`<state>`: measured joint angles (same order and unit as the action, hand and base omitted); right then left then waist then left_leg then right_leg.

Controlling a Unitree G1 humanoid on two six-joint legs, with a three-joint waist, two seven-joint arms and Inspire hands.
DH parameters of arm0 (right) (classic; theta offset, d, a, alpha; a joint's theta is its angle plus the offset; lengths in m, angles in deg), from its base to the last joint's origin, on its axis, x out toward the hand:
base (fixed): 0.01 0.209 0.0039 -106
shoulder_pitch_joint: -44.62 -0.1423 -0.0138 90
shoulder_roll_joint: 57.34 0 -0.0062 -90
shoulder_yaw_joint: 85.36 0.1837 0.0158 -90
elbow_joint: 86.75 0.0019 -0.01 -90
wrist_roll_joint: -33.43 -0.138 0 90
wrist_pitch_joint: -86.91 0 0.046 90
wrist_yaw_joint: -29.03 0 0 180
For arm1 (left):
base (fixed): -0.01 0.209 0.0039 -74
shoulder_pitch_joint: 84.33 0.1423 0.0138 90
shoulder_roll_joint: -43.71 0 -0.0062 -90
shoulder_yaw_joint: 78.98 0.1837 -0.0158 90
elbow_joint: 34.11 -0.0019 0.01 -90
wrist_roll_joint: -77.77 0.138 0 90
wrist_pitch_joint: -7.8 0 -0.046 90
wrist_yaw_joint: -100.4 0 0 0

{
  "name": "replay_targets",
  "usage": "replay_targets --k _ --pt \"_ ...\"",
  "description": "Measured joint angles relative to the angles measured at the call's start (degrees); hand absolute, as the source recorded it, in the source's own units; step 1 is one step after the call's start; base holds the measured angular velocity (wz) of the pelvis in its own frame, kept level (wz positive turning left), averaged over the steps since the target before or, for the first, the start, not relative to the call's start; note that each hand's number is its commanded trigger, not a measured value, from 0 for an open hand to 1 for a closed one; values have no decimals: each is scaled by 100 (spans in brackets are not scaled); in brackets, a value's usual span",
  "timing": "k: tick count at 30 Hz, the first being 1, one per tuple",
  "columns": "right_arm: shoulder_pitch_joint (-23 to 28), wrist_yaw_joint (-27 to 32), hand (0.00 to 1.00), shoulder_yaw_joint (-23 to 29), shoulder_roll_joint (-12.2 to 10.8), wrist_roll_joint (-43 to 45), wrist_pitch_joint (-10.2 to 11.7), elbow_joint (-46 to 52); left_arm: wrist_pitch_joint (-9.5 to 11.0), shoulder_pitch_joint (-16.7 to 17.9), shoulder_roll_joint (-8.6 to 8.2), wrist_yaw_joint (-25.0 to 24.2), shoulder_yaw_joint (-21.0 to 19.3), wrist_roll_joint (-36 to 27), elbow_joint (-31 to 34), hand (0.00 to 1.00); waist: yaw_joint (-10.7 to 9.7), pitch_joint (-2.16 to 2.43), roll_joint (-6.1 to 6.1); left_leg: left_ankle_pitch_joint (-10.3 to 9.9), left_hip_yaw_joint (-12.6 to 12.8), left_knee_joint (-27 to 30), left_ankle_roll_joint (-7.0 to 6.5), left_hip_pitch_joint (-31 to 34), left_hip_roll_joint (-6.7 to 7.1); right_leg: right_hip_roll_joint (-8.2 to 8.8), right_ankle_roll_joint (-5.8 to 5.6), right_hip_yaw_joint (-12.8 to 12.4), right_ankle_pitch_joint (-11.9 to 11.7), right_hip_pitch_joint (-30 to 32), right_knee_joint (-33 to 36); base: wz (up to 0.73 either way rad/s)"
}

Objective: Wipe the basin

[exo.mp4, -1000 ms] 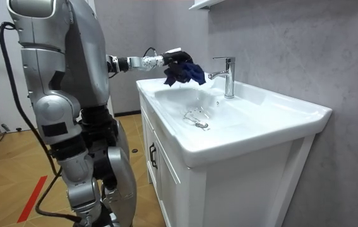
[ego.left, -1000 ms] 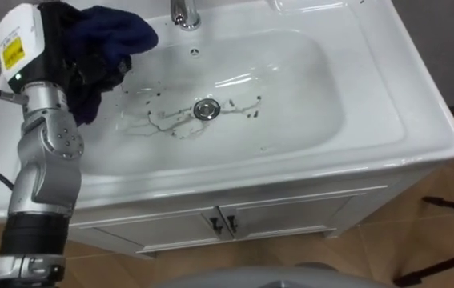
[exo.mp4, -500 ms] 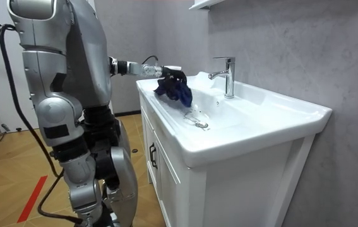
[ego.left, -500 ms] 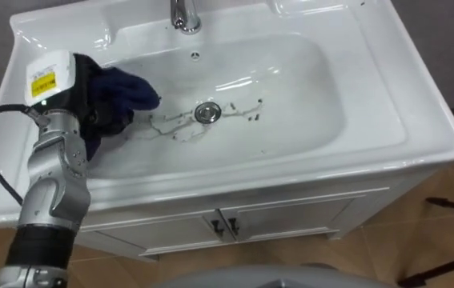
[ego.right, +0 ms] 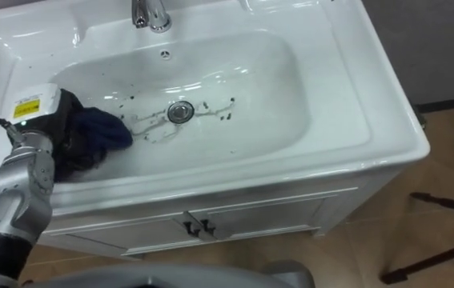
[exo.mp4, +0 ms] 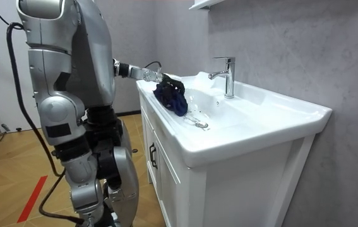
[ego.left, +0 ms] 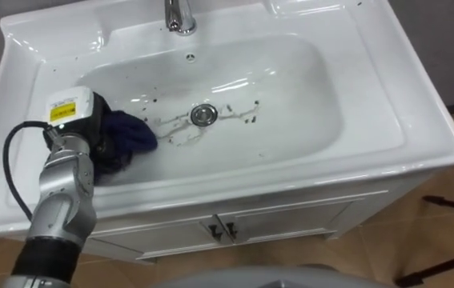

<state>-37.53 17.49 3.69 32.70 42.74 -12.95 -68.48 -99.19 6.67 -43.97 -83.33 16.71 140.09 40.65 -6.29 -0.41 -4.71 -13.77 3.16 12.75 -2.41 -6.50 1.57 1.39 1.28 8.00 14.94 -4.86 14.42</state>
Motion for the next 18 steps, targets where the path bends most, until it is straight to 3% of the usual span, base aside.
replay_targets --k 8,18 --pt "-63 25 0 3 13 -116 123 -163 119 -2 1 -79 152 90 -270 100 -129 32 -64 0 144 -4 0 8 -28 32 1 7 0 12 35 -3" --pt "-135 167 0 9 10 -291 111 -381 252 -4 1 -72 205 87 -413 100 -197 20 -54 -1 263 -3 1 43 -63 13 27 -19 -13 117 35 -3"
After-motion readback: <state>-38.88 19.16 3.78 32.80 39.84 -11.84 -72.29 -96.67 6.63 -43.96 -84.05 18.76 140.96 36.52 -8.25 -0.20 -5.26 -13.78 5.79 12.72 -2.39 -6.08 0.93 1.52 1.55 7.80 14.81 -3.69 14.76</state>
